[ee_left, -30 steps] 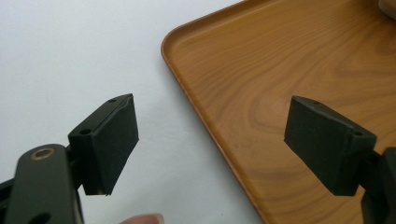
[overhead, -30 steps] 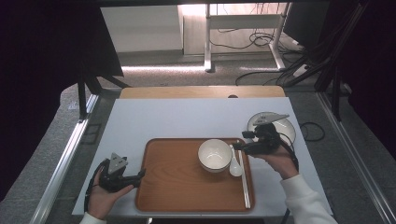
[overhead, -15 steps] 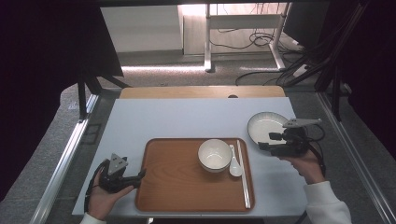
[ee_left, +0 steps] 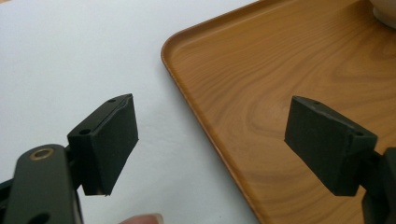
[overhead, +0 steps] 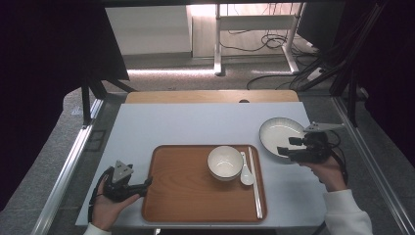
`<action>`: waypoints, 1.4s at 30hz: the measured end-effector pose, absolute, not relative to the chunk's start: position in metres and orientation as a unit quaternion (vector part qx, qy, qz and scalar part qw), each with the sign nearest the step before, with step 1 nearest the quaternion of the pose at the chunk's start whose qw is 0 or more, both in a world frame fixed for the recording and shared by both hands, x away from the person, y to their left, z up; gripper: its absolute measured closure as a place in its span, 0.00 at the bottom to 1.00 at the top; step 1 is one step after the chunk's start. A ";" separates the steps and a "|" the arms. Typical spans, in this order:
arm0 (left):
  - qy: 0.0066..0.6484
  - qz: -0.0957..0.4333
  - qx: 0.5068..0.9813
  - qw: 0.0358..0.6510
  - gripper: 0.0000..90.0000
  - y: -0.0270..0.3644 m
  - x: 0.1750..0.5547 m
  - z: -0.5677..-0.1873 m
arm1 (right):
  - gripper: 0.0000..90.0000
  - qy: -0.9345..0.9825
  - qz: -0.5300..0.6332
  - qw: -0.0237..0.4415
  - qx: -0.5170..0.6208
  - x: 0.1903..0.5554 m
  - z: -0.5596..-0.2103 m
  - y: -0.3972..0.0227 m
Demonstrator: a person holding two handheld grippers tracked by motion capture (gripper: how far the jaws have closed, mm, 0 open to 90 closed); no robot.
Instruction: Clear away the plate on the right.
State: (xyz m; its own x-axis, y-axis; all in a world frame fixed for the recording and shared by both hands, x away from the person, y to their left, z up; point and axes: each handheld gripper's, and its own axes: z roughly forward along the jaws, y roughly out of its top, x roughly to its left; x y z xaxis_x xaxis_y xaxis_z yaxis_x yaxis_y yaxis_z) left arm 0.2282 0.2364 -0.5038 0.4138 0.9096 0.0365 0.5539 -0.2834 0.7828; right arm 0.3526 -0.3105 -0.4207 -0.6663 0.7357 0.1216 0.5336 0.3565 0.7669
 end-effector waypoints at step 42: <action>0.480 0.245 0.764 0.355 0.19 0.237 0.229 -0.505 | 0.36 0.776 0.341 0.168 0.503 0.403 -0.438 -0.360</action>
